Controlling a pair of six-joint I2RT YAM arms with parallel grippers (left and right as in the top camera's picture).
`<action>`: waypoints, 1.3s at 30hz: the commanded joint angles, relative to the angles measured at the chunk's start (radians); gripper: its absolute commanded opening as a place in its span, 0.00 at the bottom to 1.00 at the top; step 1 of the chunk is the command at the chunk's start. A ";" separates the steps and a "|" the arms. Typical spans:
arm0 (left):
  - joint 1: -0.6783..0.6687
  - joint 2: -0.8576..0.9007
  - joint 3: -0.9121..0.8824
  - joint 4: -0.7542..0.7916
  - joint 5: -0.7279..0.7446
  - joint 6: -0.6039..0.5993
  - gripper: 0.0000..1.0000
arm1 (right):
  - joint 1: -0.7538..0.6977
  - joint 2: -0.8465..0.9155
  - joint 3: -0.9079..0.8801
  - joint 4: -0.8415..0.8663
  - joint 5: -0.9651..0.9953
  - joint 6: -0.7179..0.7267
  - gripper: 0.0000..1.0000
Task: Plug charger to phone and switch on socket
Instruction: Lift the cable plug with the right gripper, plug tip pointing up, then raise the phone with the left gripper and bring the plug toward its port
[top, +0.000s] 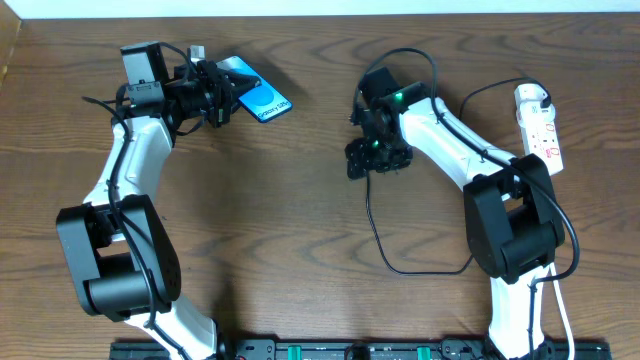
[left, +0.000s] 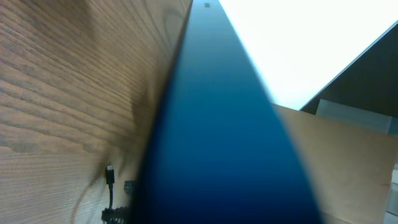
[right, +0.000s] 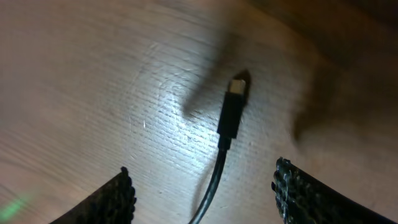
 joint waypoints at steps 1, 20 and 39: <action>0.002 -0.013 0.004 0.004 0.040 0.011 0.07 | 0.002 0.011 -0.005 -0.001 -0.019 0.256 0.67; 0.002 -0.013 0.004 0.004 0.040 0.011 0.07 | 0.007 0.012 -0.163 0.196 -0.095 0.285 0.23; 0.002 -0.013 0.002 0.005 0.185 0.139 0.07 | -0.032 -0.038 -0.160 0.264 -0.389 0.034 0.01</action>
